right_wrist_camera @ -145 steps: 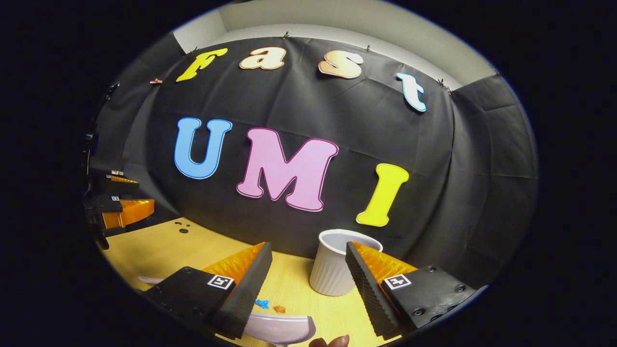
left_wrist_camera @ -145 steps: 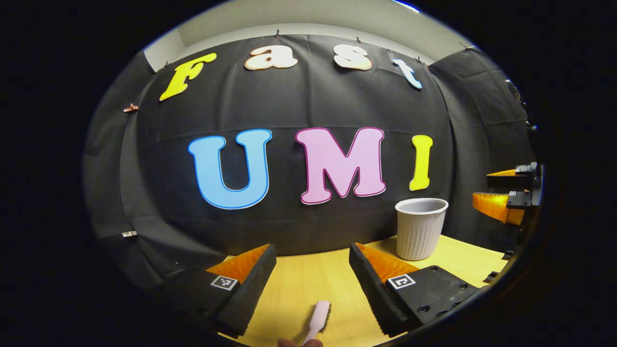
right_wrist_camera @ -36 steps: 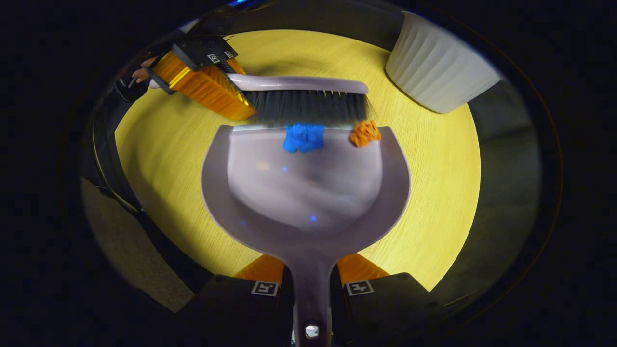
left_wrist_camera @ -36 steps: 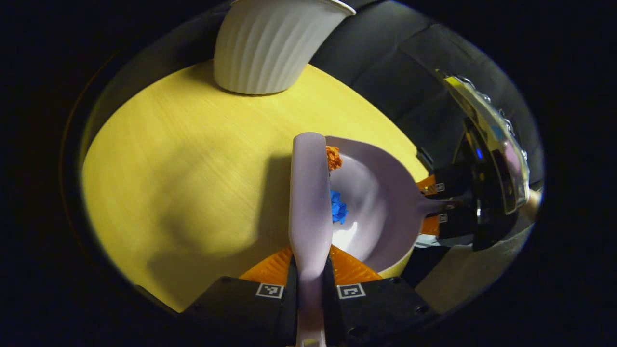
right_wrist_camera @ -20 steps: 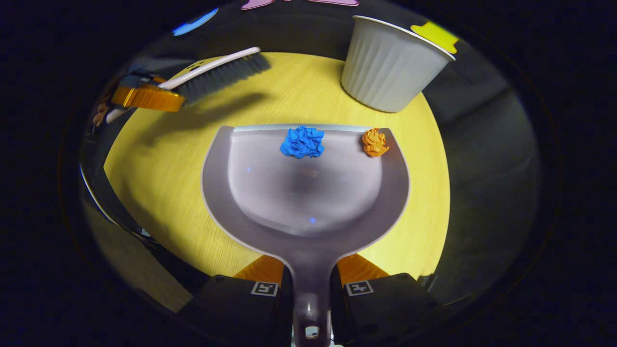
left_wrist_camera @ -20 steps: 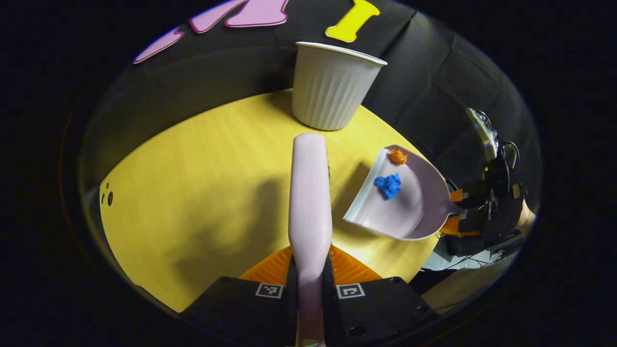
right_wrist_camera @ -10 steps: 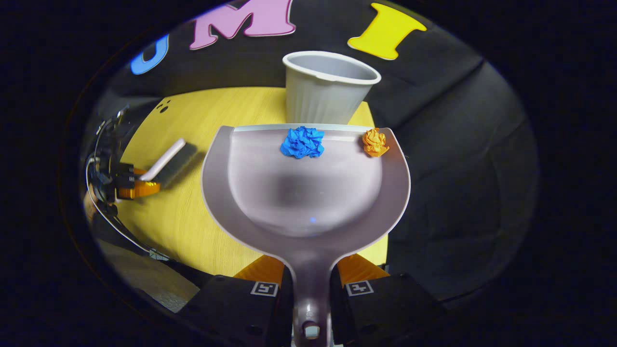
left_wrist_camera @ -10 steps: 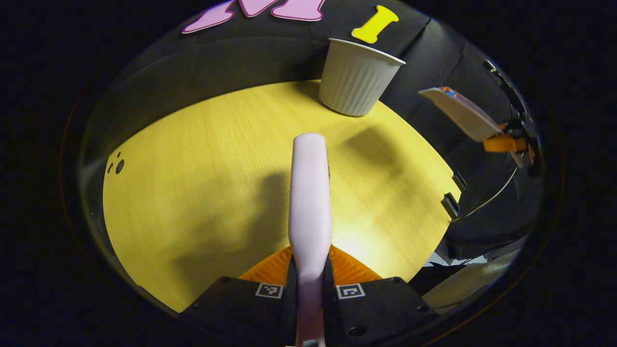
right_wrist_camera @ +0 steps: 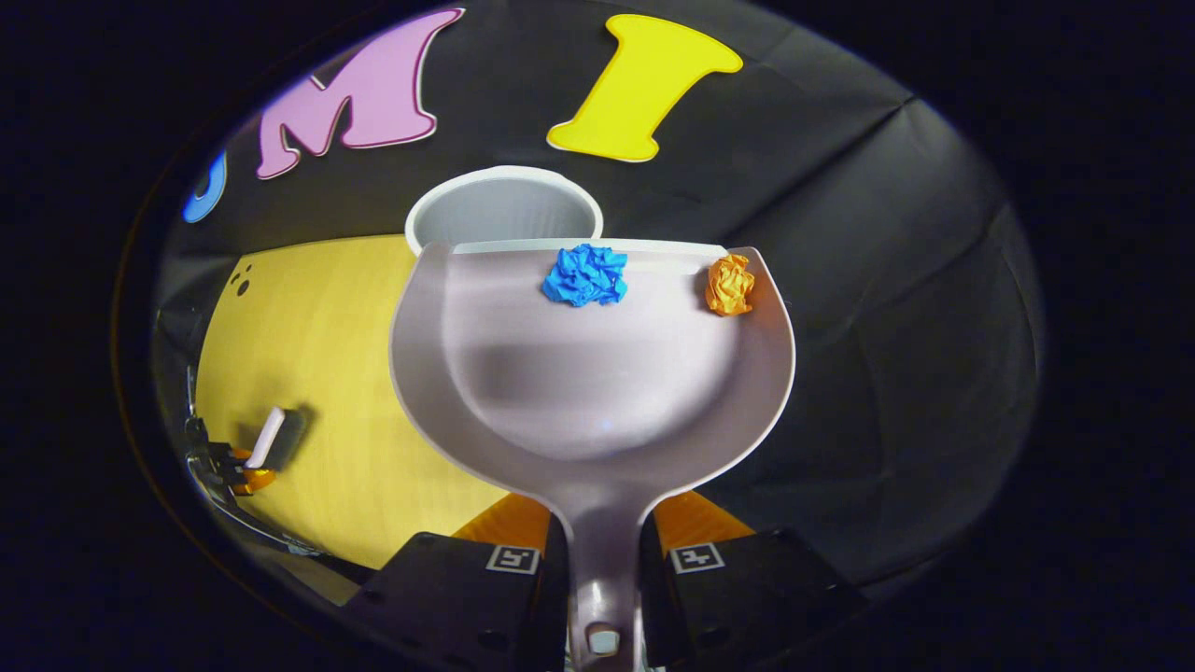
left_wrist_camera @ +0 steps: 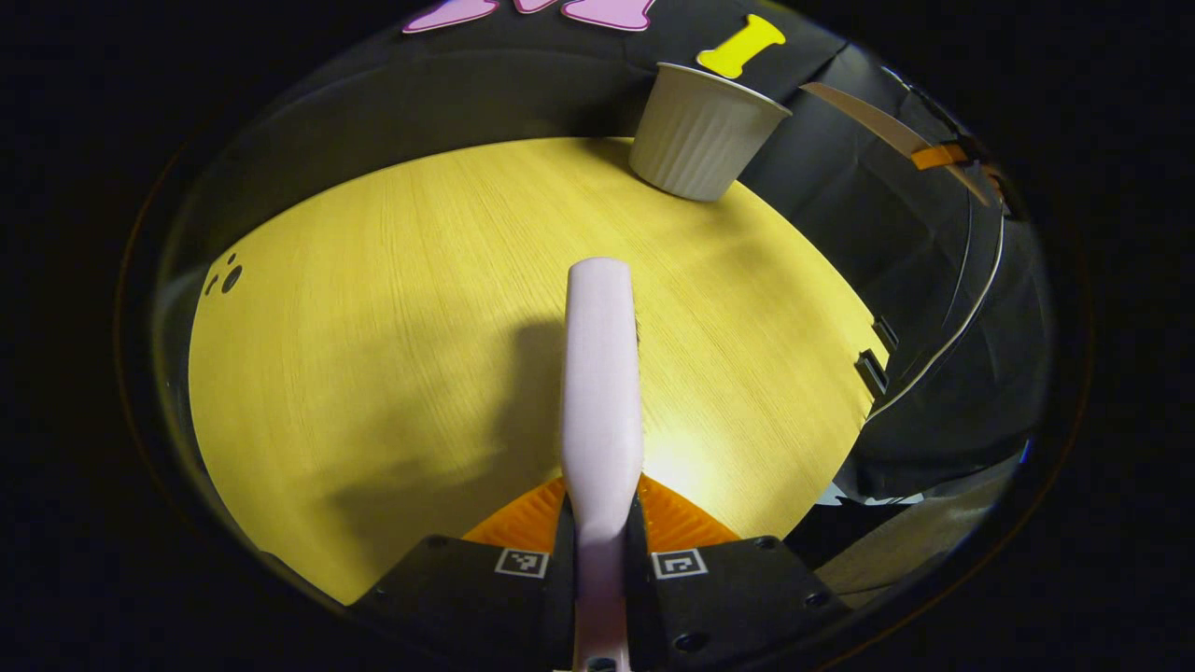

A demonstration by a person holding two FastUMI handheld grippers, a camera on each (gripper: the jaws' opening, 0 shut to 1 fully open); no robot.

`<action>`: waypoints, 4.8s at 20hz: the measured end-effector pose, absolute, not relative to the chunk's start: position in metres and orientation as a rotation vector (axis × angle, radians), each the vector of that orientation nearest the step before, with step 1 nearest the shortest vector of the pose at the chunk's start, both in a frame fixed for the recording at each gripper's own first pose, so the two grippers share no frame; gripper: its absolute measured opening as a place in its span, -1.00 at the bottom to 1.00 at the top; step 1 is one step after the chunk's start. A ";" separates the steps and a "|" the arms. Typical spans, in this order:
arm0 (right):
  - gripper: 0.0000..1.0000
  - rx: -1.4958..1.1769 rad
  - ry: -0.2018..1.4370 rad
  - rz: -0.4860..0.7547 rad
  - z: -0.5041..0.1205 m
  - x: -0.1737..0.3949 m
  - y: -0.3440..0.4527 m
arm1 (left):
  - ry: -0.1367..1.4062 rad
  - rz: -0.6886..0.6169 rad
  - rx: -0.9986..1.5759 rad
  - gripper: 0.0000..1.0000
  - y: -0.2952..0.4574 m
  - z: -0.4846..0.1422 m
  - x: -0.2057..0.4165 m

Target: Pick up the small broom and dustpan from the desktop, sweep the trash into the dustpan with the broom, and then empty the trash into the garbage bin.

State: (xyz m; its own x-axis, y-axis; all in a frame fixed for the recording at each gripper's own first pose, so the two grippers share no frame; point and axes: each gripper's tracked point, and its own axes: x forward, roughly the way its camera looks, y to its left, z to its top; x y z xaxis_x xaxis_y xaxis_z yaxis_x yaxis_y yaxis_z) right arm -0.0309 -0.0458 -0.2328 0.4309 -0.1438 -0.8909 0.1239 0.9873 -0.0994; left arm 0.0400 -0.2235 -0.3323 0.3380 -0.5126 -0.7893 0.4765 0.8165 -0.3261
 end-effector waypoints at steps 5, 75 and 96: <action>-0.29 -0.156 1.180 -0.213 -0.224 -0.032 -0.049 | 1.052 -0.646 -0.051 -0.51 -0.224 -0.338 0.043; -0.29 -0.059 1.189 0.402 -0.445 -0.242 0.235 | 1.104 -0.217 0.123 -0.46 -0.155 -0.365 0.068; -0.18 0.013 1.030 0.419 -0.364 -0.250 0.229 | 1.017 -0.149 0.232 -0.26 -0.135 -0.309 0.049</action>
